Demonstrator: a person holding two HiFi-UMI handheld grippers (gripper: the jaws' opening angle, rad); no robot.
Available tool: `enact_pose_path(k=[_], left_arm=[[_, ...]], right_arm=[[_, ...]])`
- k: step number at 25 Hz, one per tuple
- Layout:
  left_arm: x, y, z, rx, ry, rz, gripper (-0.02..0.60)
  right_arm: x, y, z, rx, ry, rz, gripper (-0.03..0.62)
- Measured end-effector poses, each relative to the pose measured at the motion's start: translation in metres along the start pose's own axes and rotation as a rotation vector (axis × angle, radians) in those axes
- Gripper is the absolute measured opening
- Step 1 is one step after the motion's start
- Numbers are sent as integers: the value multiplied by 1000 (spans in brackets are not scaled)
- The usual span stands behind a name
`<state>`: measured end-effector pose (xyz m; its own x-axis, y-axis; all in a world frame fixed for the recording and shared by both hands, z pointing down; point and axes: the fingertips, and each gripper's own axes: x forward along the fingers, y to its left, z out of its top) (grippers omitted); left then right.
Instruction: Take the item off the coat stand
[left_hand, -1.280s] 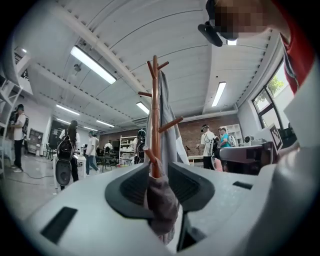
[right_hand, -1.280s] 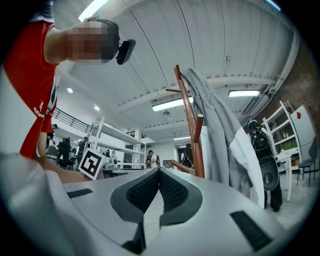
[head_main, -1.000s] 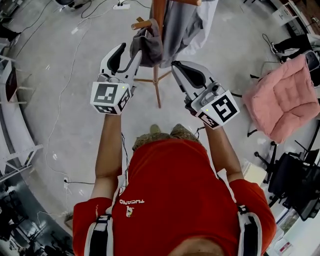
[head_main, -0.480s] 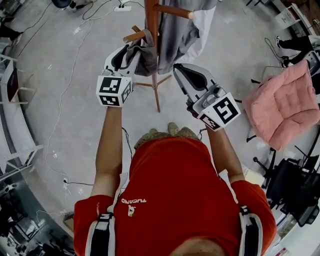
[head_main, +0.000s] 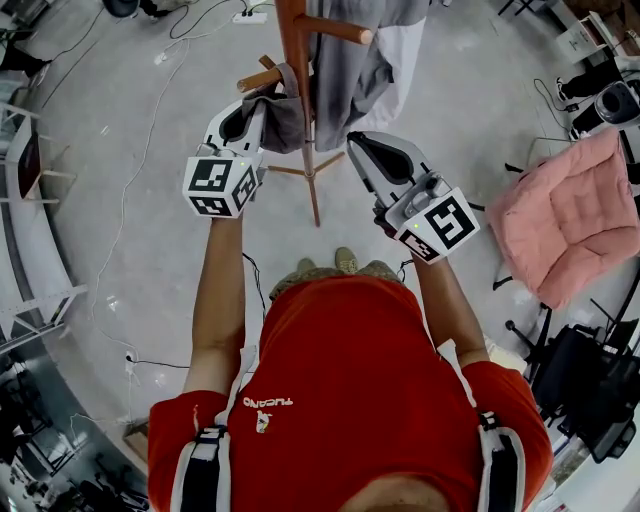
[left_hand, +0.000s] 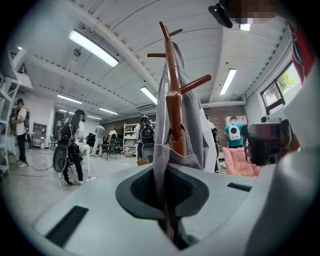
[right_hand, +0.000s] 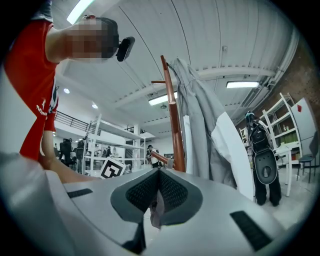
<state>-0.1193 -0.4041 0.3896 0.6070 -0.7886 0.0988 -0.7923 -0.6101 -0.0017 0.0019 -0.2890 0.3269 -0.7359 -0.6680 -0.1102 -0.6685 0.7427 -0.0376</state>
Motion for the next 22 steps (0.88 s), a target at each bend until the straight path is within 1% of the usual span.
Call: enact_pose_path(k=[10,22], left_arm=[[-27,3,35,9,-62,87,17],[-85,11,49,16,-93,180,15]], right_arm=[[-12,6,2,10,-14,34,20],[-9,31,8,16,-58,94,20]])
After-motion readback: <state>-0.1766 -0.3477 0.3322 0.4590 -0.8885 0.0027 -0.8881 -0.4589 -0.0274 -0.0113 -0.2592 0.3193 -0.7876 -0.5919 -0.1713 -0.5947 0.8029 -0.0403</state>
